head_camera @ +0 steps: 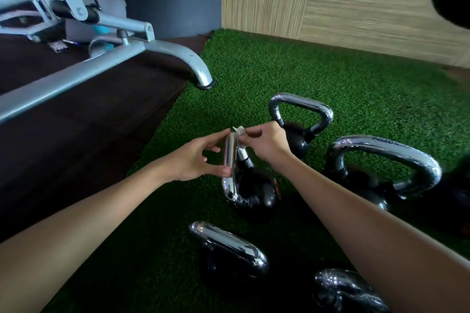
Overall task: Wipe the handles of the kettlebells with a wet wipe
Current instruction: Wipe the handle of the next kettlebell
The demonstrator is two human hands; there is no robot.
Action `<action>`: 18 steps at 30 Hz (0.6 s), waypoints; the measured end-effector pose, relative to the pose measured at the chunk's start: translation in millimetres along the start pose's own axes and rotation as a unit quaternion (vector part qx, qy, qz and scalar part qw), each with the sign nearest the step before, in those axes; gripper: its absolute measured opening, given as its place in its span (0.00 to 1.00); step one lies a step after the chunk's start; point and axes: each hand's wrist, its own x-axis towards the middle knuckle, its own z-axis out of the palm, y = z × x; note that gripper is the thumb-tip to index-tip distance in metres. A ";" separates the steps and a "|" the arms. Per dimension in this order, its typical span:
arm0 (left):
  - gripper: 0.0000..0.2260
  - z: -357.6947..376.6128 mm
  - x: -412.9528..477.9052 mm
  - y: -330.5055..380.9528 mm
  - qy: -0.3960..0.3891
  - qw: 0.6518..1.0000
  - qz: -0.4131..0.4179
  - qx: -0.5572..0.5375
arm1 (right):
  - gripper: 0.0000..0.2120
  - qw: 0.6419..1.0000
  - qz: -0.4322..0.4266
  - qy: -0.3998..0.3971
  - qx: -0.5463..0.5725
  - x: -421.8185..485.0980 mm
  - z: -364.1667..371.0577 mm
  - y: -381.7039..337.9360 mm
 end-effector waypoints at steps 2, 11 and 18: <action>0.49 -1.5 -1.5 -2.5 0.002 1.000 -0.002 -0.002 | 0.05 1.000 -0.004 -0.021 0.002 -5.0 -0.4 -3.0; 0.52 -7.4 -1.8 -3.6 -0.012 1.000 -0.014 0.022 | 0.07 0.997 -0.014 -0.073 0.000 -24.4 -9.8 -21.3; 0.59 -7.9 -5.7 -5.0 -0.014 1.000 -0.018 0.021 | 0.06 0.994 -0.069 -0.079 -0.027 -54.2 -13.6 -34.8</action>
